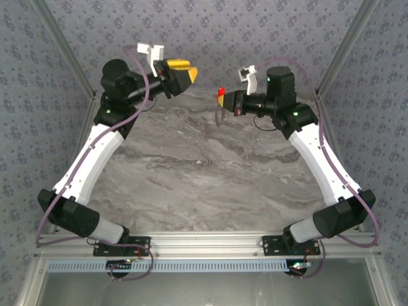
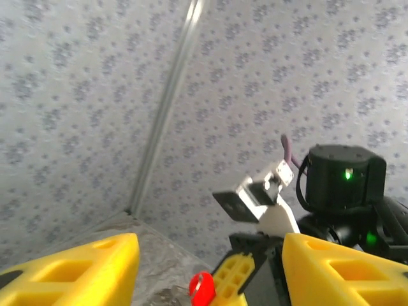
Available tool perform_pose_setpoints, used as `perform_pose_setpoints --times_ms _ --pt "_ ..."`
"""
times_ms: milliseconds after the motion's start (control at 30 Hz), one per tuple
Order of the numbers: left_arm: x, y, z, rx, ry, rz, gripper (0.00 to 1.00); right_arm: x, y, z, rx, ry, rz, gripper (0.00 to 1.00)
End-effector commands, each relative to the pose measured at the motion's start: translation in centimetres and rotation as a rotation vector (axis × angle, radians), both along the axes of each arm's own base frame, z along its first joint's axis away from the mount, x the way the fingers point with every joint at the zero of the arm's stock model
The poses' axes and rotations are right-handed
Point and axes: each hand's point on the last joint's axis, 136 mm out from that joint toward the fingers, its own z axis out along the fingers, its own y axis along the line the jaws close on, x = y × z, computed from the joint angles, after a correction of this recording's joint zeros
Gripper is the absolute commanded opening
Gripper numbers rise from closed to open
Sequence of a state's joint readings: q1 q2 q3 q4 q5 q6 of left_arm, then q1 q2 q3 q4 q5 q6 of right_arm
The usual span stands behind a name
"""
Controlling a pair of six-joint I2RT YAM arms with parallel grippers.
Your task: Put the keys on the keyring
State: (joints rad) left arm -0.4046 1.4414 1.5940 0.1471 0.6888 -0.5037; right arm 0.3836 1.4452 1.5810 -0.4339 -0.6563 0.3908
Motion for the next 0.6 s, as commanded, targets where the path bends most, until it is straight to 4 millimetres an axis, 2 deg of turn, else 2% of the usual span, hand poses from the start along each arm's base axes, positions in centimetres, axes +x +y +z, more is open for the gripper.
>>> perform_pose_setpoints --times_ms 0,100,200,367,567 --pt "0.6 2.2 0.2 -0.014 0.006 0.13 0.68 0.2 -0.8 -1.3 -0.032 -0.015 -0.036 0.0" --pt "1.7 3.4 -2.0 0.019 0.077 0.214 0.78 0.9 -0.9 -4.7 -0.077 0.036 -0.048 0.0" --pt "2.5 4.9 -4.5 0.041 0.14 0.305 0.97 1.9 -0.8 -7.9 -0.113 0.083 -0.057 0.0" --pt "2.9 7.3 -8.7 0.07 0.231 0.443 0.98 4.1 -0.2 -11.8 -0.14 0.142 -0.055 0.0" --pt "2.1 9.5 -12.7 0.117 0.297 0.536 0.98 8.1 0.7 -15.0 -0.152 0.187 -0.065 0.0"
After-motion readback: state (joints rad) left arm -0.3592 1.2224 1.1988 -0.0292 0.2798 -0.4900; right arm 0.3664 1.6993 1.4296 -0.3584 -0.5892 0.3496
